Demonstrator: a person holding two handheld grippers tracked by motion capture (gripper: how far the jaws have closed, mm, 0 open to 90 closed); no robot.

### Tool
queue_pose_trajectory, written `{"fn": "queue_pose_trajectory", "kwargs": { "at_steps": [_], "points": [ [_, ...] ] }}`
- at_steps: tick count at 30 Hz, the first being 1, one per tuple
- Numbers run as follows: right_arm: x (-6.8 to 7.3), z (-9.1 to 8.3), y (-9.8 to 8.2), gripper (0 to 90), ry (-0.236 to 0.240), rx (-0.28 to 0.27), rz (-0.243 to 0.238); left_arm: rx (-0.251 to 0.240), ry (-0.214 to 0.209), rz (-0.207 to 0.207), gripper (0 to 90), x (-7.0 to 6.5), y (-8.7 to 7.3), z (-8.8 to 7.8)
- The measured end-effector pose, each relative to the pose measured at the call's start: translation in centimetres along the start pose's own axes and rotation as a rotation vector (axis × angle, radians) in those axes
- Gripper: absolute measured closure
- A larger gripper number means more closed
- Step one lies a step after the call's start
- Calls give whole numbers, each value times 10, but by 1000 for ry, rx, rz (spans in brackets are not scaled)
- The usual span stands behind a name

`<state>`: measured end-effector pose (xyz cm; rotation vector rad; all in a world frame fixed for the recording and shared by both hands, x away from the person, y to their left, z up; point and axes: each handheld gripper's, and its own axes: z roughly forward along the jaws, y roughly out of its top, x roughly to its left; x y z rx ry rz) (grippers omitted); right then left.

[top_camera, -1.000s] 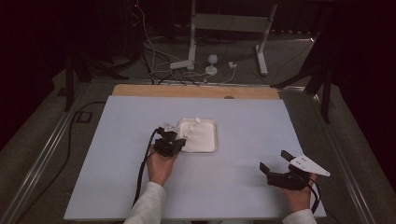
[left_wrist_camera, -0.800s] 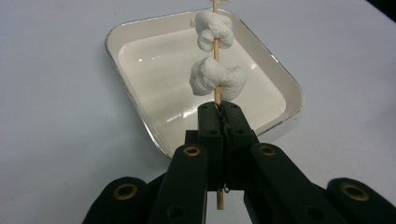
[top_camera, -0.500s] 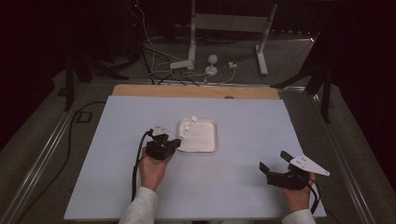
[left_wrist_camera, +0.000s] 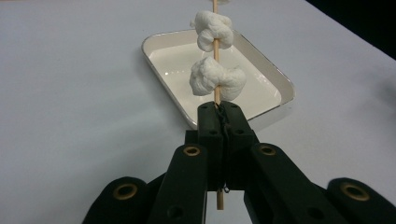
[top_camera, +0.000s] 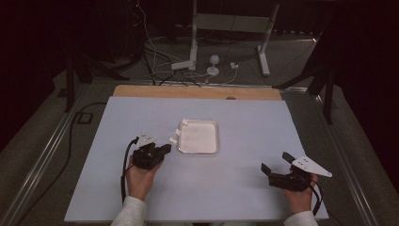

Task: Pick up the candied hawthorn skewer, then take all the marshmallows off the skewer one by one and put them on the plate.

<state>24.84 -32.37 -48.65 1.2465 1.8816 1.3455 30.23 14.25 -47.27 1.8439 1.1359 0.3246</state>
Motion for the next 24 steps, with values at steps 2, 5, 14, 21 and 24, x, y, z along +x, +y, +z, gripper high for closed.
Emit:
{"fn": "queue_pose_trajectory", "kwargs": {
  "at_steps": [2,5,14,21,24],
  "points": [
    [0,0,0,0,0,-1,-1,-12,-1,-5,895,2,-3,-4],
    [1,0,0,0,1,-1,-3,-28,1,4,895,3,-4,-10],
    [2,0,6,0,26,-20,26,-55,-12,29,894,1,-5,-15],
    [6,3,21,0,54,-23,27,-47,-19,50,895,-2,-5,-12],
    [9,8,32,0,77,-19,22,-51,-24,60,894,-5,-5,-12]
  ]
}}
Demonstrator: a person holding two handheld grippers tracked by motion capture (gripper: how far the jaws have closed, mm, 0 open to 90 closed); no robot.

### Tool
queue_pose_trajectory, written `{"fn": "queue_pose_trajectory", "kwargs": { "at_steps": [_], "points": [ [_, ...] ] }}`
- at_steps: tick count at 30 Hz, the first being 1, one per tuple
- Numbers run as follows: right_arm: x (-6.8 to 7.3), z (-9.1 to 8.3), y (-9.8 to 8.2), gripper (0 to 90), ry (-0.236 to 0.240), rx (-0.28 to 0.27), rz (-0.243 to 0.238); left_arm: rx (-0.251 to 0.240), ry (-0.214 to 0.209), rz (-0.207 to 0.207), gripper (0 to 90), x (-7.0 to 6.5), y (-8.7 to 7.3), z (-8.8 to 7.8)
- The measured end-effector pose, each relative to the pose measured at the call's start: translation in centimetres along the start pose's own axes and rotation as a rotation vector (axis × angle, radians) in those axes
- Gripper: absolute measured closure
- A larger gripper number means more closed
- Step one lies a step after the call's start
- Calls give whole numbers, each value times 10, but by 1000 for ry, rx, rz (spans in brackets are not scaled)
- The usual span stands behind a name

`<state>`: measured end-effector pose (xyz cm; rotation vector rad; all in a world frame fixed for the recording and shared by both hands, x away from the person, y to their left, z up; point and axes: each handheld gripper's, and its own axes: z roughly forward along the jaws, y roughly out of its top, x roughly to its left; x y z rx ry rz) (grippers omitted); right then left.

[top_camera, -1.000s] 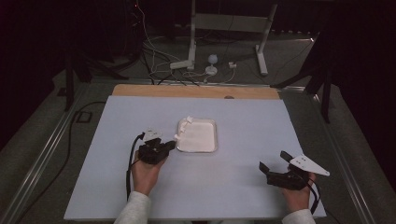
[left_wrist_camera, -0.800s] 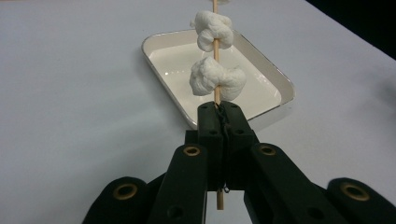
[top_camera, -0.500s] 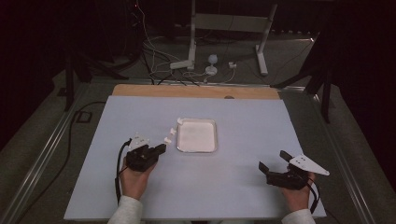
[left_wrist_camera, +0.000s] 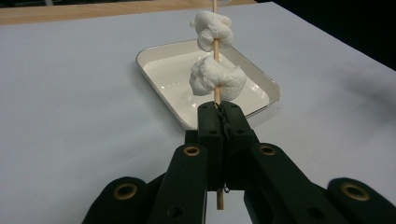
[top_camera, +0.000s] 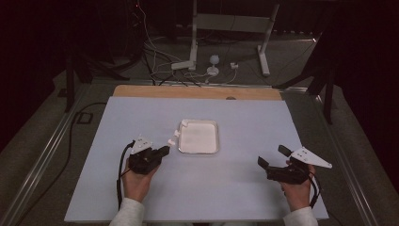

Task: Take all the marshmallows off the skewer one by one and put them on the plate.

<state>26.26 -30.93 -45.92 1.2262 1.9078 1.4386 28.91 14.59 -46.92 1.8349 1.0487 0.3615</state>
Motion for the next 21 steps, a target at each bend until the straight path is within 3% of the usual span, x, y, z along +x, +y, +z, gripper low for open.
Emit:
{"fn": "queue_pose_trajectory", "kwargs": {
  "at_steps": [6,21],
  "points": [
    [5,12,11,0,45,-20,-7,-7,-4,13,894,-2,0,0],
    [32,55,42,0,140,4,1,-7,-25,41,895,-9,0,4]
  ]
}}
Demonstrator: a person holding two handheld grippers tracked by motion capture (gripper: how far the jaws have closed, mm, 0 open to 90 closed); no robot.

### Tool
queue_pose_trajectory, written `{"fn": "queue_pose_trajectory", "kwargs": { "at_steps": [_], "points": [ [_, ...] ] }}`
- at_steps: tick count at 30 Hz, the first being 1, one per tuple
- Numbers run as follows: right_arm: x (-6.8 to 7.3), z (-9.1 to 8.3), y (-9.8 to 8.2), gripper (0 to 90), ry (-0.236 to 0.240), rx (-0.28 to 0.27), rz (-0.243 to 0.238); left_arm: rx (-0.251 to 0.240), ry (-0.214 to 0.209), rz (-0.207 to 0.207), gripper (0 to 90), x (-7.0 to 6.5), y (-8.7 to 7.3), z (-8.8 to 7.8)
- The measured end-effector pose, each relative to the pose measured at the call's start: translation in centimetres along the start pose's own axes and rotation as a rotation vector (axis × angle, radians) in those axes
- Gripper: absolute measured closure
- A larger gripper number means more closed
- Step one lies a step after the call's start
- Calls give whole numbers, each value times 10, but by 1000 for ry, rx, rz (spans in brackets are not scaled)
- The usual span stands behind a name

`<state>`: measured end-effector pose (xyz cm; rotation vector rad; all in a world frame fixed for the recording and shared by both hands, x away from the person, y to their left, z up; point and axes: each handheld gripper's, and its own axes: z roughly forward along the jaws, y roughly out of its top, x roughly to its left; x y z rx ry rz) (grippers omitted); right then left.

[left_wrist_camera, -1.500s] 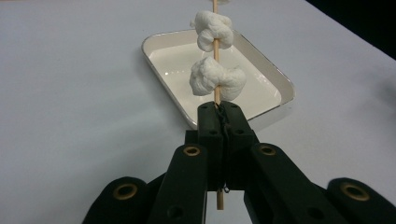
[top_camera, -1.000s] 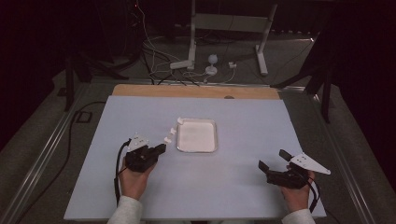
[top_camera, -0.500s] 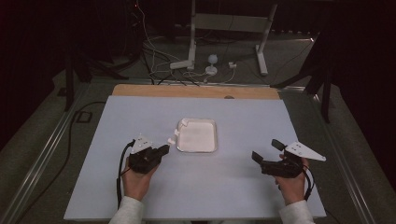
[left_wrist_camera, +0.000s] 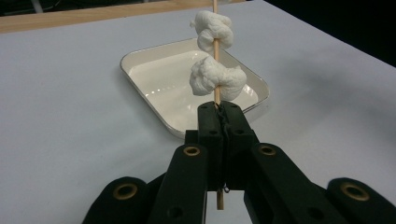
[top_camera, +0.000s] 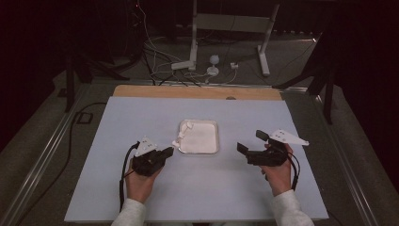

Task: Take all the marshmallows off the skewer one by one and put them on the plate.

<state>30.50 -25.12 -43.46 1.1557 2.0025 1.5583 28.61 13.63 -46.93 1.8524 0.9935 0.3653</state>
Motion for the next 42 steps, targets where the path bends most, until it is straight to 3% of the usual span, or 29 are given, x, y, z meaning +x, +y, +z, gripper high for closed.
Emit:
{"fn": "queue_pose_trajectory", "kwargs": {
  "at_steps": [11,21,27,31,32,34,35,36,38,40,41,42],
  "points": [
    [23,33,30,0,46,32,-51,-7,-11,9,895,-2,0,1],
    [40,63,40,0,101,103,-45,6,-35,26,895,-7,-1,5],
    [48,82,45,15,143,164,-4,-14,-53,43,895,-10,0,4],
    [50,95,49,161,221,210,85,-47,-71,85,895,-15,2,2],
    [50,95,49,161,221,210,85,-47,-71,85,895,-15,2,2],
    [50,101,48,312,269,229,139,-63,-78,93,896,-17,2,1],
    [50,101,48,312,269,229,139,-66,-82,93,896,-17,2,1],
    [49,105,47,408,294,248,173,-63,-85,97,896,-18,2,2],
    [48,107,47,499,307,253,193,-65,-95,103,896,-18,1,3],
    [47,108,46,528,314,257,210,-63,-101,106,896,-20,0,4],
    [44,109,46,621,323,265,245,-64,-109,111,896,-20,0,5],
    [43,110,46,649,324,270,261,-67,-114,114,896,-19,-1,5]
  ]
}}
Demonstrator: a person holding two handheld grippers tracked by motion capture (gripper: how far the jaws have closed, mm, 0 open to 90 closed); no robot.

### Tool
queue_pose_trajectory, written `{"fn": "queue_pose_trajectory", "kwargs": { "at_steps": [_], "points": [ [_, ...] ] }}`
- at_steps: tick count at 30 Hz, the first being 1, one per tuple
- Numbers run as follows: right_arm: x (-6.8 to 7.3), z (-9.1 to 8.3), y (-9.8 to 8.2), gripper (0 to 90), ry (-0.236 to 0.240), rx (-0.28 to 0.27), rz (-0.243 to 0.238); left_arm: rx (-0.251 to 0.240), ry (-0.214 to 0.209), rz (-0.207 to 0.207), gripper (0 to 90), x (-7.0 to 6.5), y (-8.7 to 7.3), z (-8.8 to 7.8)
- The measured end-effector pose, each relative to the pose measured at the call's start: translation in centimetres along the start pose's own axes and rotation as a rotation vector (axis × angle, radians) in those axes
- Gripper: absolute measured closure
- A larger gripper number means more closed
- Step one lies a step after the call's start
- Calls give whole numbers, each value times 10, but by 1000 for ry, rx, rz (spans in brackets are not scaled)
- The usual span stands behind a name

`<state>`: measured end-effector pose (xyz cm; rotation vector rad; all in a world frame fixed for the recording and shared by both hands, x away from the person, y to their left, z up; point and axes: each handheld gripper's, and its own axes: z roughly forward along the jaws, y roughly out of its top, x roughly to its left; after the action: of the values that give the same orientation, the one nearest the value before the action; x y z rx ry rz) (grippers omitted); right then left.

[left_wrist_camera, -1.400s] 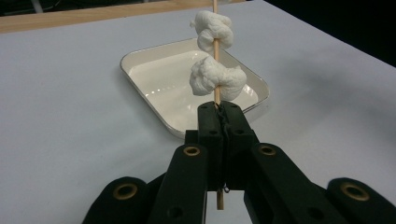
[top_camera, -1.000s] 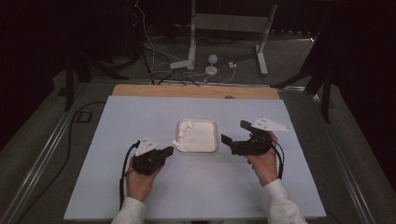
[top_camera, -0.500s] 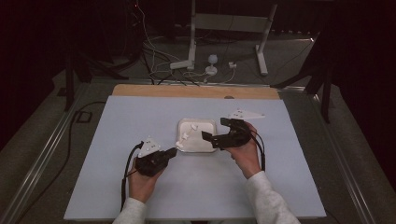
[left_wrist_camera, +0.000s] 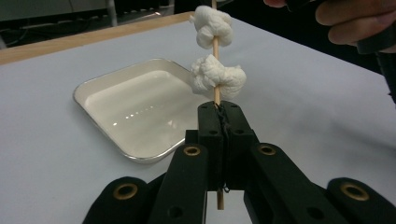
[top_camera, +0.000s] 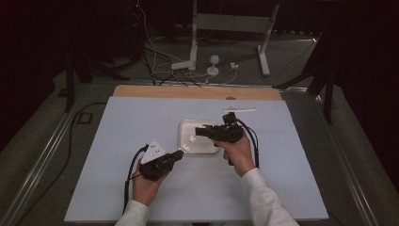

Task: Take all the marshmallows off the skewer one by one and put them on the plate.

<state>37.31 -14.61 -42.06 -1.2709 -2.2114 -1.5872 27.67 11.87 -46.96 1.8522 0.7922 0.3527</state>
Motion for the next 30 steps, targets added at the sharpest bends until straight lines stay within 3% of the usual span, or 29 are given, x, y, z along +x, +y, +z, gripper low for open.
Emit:
{"fn": "queue_pose_trajectory", "kwargs": {
  "at_steps": [5,13,24,25,26,27,28,30],
  "points": [
    [-5,0,1,717,35,16,48,-6,-12,3,898,2,-3,1],
    [-1,-5,5,776,11,-53,49,-13,-11,19,900,3,-1,-4],
    [4,-5,8,804,-80,-116,31,6,13,20,900,6,-1,-7],
    [4,-6,8,811,-104,-133,22,15,16,24,900,6,-1,-7],
    [4,-11,9,816,-161,-171,11,70,54,51,900,8,-6,-8],
    [0,-20,12,816,-172,-213,32,68,55,18,900,12,-10,-10],
    [-5,-28,16,815,-155,-240,57,68,55,18,900,12,-10,-10],
    [-7,-39,21,808,-160,-209,18,28,54,-55,900,22,-11,-16]
  ]
}}
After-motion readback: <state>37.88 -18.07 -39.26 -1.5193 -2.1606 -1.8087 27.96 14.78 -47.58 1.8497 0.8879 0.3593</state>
